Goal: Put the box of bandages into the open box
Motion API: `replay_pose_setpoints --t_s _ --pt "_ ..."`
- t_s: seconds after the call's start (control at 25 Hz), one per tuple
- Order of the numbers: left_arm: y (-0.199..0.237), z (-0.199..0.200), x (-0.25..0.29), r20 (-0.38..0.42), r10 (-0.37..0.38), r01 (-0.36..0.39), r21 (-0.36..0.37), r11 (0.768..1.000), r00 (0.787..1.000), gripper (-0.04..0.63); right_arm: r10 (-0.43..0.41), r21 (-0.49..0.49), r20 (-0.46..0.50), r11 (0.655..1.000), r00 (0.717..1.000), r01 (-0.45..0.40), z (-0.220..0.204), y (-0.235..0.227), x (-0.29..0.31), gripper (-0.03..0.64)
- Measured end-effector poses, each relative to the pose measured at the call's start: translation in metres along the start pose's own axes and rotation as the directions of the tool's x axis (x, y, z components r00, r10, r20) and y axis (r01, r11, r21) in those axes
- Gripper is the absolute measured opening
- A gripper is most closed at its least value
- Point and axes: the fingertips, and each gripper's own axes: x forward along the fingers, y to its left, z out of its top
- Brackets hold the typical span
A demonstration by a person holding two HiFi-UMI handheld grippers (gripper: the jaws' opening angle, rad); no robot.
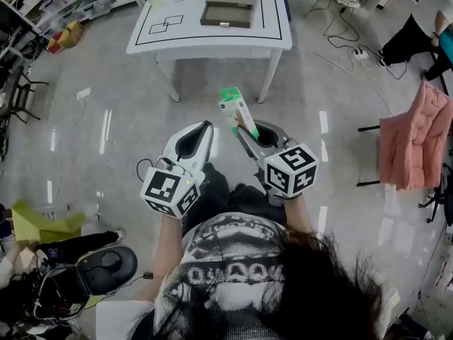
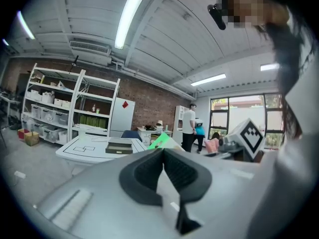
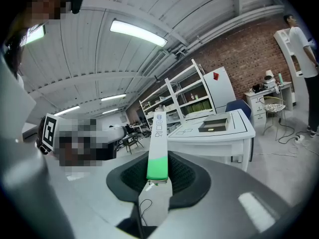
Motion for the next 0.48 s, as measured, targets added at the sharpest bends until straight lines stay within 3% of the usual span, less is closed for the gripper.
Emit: replay_pose_setpoints --t_s 0.48 --pt "0.007 0.003 0.014 -0.012 -0.011 0.011 -0.001 1.000 1.000 0.000 0.003 0.031 -0.011 1.000 1.000 -0.003 0.002 -0.011 0.010 0.089"
